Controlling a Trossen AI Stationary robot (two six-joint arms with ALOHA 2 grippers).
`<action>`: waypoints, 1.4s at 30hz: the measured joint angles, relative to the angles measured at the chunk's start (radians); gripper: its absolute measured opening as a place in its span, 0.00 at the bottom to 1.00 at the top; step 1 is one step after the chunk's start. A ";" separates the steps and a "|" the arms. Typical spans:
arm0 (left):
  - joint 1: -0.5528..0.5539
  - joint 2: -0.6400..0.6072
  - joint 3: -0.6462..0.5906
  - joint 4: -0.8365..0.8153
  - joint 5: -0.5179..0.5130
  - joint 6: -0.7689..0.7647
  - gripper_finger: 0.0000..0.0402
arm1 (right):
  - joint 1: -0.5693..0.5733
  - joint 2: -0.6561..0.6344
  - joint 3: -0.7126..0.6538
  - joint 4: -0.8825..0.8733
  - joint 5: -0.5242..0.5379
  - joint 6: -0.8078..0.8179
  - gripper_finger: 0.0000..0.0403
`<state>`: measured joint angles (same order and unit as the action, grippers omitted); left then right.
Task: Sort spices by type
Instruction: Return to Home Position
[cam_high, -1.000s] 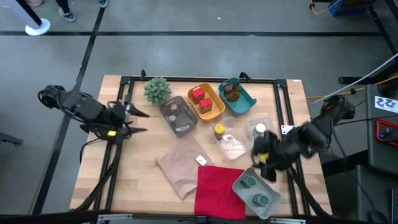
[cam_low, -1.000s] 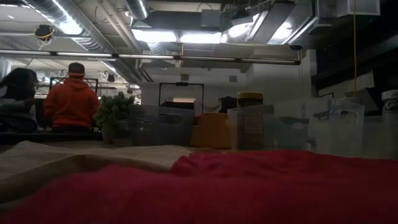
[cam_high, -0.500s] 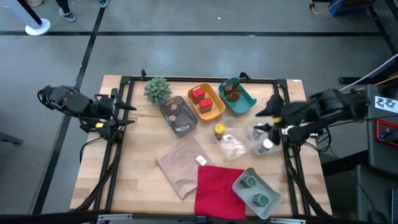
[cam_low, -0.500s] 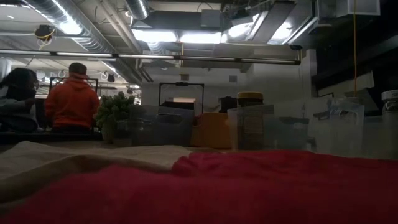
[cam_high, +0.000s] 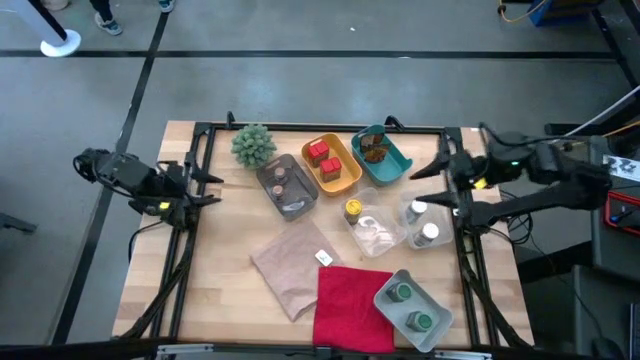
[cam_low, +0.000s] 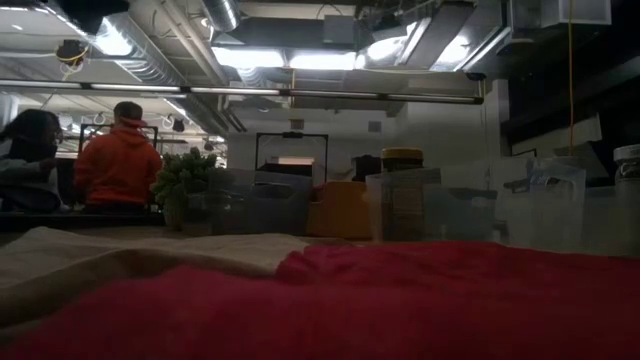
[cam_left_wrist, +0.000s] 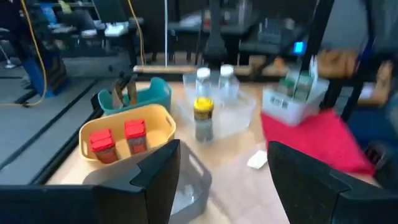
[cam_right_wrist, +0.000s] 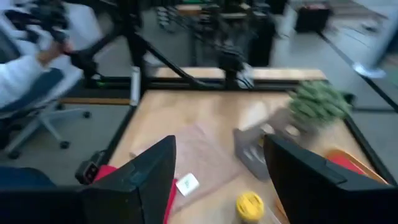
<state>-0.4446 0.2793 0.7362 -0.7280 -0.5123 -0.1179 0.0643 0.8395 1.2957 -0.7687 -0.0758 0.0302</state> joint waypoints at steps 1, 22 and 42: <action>0.000 -0.041 -0.022 0.015 -0.001 -0.012 0.56 | -0.024 -0.012 -0.047 0.053 -0.045 -0.015 0.60; 0.007 -0.272 -0.378 0.268 -0.087 -0.103 0.56 | -0.722 -0.087 -0.631 0.489 -0.820 -0.035 0.60; 0.007 -0.273 -0.474 0.320 -0.179 -0.233 0.56 | -0.759 -0.613 -0.917 0.493 -0.630 0.026 0.60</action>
<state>-0.4377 0.0067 0.2626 -0.4084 -0.6913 -0.3506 -0.6949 0.2269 0.3784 -0.2754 -0.7054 0.0565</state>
